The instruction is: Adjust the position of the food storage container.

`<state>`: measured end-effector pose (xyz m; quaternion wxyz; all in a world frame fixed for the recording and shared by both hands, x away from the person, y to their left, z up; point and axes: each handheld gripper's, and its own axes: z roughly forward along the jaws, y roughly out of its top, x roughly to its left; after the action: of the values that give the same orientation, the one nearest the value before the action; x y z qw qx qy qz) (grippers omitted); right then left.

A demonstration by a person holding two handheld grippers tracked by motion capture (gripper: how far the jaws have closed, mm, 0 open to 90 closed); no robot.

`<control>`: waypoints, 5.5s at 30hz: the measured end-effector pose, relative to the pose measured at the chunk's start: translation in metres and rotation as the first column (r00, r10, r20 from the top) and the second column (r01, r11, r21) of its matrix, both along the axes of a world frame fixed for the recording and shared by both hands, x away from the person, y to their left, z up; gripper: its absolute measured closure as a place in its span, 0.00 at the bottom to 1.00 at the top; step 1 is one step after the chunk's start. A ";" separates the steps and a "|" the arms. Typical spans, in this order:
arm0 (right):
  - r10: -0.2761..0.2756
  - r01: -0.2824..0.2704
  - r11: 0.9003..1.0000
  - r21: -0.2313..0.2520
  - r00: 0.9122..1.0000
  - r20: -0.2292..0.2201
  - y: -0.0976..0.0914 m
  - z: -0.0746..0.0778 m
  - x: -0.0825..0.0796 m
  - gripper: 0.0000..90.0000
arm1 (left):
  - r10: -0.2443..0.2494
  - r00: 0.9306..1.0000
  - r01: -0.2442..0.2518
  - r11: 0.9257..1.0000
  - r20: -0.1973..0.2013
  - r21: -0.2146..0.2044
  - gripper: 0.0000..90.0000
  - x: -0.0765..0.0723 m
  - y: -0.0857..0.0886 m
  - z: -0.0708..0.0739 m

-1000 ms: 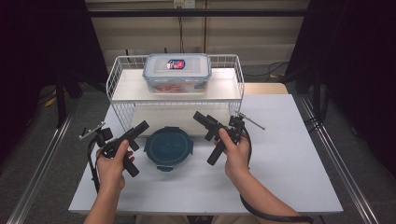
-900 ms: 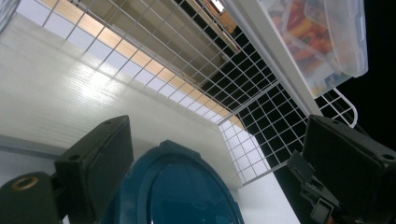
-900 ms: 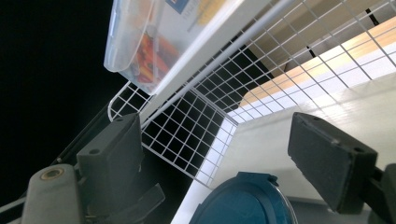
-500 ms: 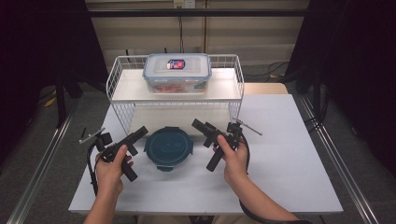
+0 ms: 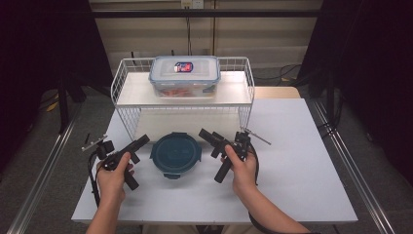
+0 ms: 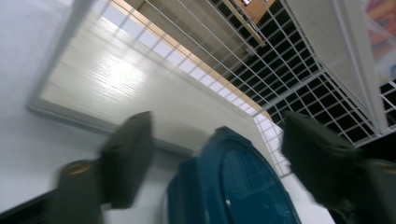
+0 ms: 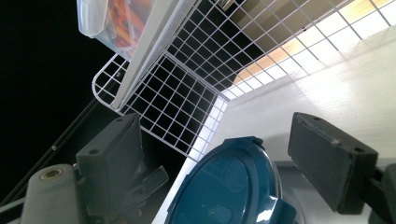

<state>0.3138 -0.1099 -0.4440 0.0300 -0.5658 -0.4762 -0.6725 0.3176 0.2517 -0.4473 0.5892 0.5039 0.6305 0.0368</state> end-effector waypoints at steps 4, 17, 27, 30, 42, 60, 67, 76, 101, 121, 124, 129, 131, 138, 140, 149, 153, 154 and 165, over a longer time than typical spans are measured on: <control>0.002 -0.002 1.000 -0.001 1.000 0.000 0.000 -0.002 0.000 0.19 | 0.062 0.998 -0.062 0.997 -0.013 0.043 0.60 0.001 0.003 -0.005; -0.008 0.008 1.000 -0.015 1.000 -0.005 -0.007 -0.007 0.001 0.19 | 0.064 0.992 -0.061 0.998 -0.113 0.022 1.00 0.006 0.003 -0.016; -0.014 0.014 1.000 -0.015 1.000 -0.004 -0.009 -0.005 0.000 0.19 | 0.039 0.990 -0.038 0.999 -0.133 0.011 1.00 0.009 -0.004 -0.021; -0.016 0.015 1.000 -0.018 1.000 -0.010 -0.011 -0.007 0.000 0.19 | 0.025 0.990 -0.024 1.000 -0.137 0.011 0.99 0.010 -0.006 -0.022; -0.026 0.026 0.999 -0.026 0.999 -0.018 -0.017 -0.010 0.000 0.19 | 0.001 0.989 0.001 1.000 -0.151 0.015 1.00 0.011 -0.015 -0.027; -0.040 0.038 0.999 -0.036 0.998 -0.057 -0.031 -0.022 -0.004 0.19 | 0.012 0.989 -0.007 0.999 -0.149 0.036 1.00 0.005 -0.025 -0.029; -0.039 0.036 0.998 -0.046 0.996 -0.078 -0.036 -0.028 -0.009 0.19 | -0.033 0.989 0.037 0.999 -0.146 0.030 1.00 0.000 -0.039 -0.030; -0.040 0.036 0.998 -0.051 0.996 -0.083 -0.039 -0.030 -0.013 0.18 | -0.084 0.985 0.088 0.996 -0.152 0.020 1.00 -0.008 -0.055 -0.029; -0.046 0.041 0.998 -0.040 0.991 -0.129 -0.039 -0.041 -0.016 0.18 | -0.132 0.987 0.124 0.989 -0.093 -0.084 0.36 -0.010 -0.047 -0.024; -0.021 0.020 1.000 -0.009 0.982 -0.185 -0.028 -0.053 -0.017 0.37 | -0.192 0.973 0.181 0.979 -0.128 -0.096 0.34 -0.008 -0.060 -0.031; -0.009 0.008 1.000 -0.003 0.981 -0.195 -0.027 -0.054 -0.017 0.38 | -0.208 0.970 0.197 0.976 -0.129 -0.093 0.36 -0.008 -0.060 -0.031; -0.008 0.007 1.000 -0.003 0.976 -0.217 -0.027 -0.057 -0.017 0.39 | -0.210 0.968 0.196 0.975 -0.134 -0.108 0.40 -0.008 -0.062 -0.032; -0.004 0.006 1.000 0.007 0.974 -0.225 -0.026 -0.057 -0.017 0.40 | -0.204 0.970 0.189 0.975 -0.133 -0.113 0.42 -0.007 -0.064 -0.033; 0.028 -0.021 0.999 0.030 0.971 -0.239 -0.025 -0.058 -0.017 0.47 | -0.202 0.967 0.185 0.976 -0.157 -0.117 0.50 -0.008 -0.062 -0.033; 0.033 -0.027 0.999 0.027 0.972 -0.234 -0.025 -0.059 -0.017 0.48 | -0.203 0.966 0.187 0.976 -0.157 -0.111 0.50 -0.008 -0.062 -0.033; 0.037 -0.031 0.999 0.028 0.969 -0.243 -0.022 -0.059 -0.019 0.52 | -0.209 0.964 0.191 0.975 -0.164 -0.118 0.49 -0.009 -0.063 -0.034; 0.021 -0.016 1.000 0.024 0.971 -0.240 -0.021 -0.060 -0.020 0.53 | -0.202 0.964 0.183 0.975 -0.172 -0.124 0.50 -0.009 -0.063 -0.034; 0.021 -0.015 0.999 0.030 0.970 -0.241 -0.021 -0.060 -0.021 0.53 | -0.194 0.965 0.172 0.976 -0.176 -0.136 0.50 -0.009 -0.063 -0.034; -0.009 0.020 0.999 0.042 0.969 -0.249 -0.020 -0.060 -0.023 0.55 | -0.149 0.969 0.108 0.973 -0.196 -0.204 0.54 -0.012 -0.064 -0.035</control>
<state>0.2906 -0.1295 -0.5040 0.0969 -0.6481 -0.4498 -0.6068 0.3055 0.1873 -0.4827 0.5660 0.4860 0.6557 -0.1161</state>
